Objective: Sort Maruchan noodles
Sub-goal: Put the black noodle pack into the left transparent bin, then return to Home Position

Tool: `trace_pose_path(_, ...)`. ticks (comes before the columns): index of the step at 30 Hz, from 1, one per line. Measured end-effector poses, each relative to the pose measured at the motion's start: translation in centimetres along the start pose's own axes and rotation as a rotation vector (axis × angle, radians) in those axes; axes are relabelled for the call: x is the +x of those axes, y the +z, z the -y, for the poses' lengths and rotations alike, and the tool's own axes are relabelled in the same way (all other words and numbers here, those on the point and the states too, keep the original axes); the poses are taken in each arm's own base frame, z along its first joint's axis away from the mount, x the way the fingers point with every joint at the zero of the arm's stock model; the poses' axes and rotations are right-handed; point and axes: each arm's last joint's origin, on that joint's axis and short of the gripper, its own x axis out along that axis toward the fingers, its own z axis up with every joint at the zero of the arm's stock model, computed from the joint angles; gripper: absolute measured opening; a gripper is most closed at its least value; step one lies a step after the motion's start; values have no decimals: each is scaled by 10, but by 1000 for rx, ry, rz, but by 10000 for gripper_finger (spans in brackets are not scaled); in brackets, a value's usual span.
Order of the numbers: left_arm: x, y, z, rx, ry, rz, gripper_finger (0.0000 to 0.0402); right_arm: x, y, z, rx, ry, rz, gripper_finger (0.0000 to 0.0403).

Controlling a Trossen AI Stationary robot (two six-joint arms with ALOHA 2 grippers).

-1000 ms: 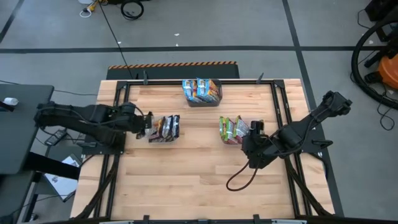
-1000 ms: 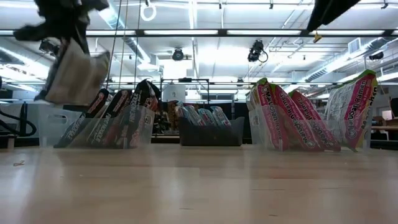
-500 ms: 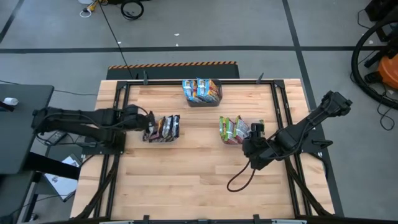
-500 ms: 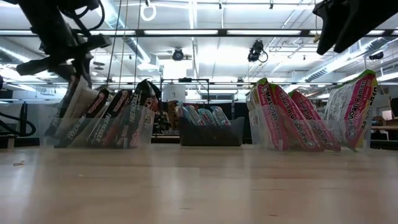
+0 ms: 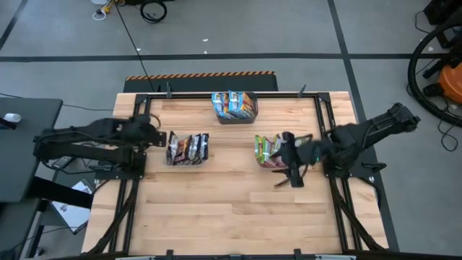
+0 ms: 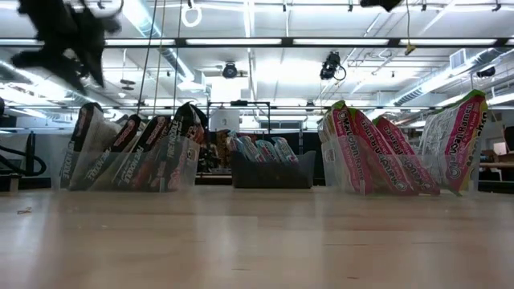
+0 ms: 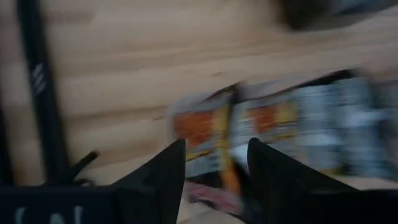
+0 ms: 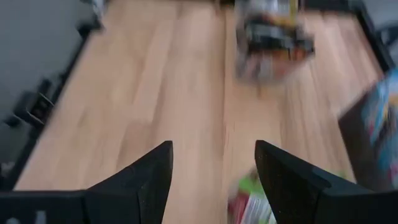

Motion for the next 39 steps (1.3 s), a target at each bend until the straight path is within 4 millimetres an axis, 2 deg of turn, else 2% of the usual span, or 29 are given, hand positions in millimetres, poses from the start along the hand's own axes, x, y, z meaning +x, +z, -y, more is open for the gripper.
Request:
trace_pose_path(4, -42, 20, 12, 87, -225, 117, 169, -2, 15, 25, -28, 66, 135, 212)
trace_pose_path(6, -54, 24, 17, 152, -332, 219, 159, -4, 24, 37, -16, 76, 223, 189)
trace_pose_path(11, -57, 19, 19, 262, -527, 400, 102, -21, 36, 58, 16, 112, 420, 91)
trace_pose_path(14, -55, 13, 14, 289, -685, 424, 44, -29, 27, 63, 27, 120, 513, 22)
trace_pose_path(15, -55, 11, 13, 299, -736, 444, 24, -31, 22, 65, 44, 116, 549, 12)
trace_pose_path(19, -58, 9, -1, 297, -869, 577, 10, -38, 6, 68, 153, 29, 686, 27)
trace_pose_path(24, -65, 13, -22, 217, -844, 668, 13, -38, -14, 75, 216, -233, 673, 40)
trace_pose_path(29, -67, 13, -28, 217, -852, 685, 23, -32, -22, 77, 229, -318, 670, 38)
trace_pose_path(34, -70, 11, -35, 405, -876, 725, 24, -24, -25, 80, 174, -389, 675, 40)
trace_pose_path(37, -70, 7, -51, 479, -943, 744, 24, -18, -37, 78, 159, -370, 694, 40)
trace_pose_path(39, -63, 1, -63, 490, -964, 766, 24, -11, -50, 75, 179, -340, 753, 39)
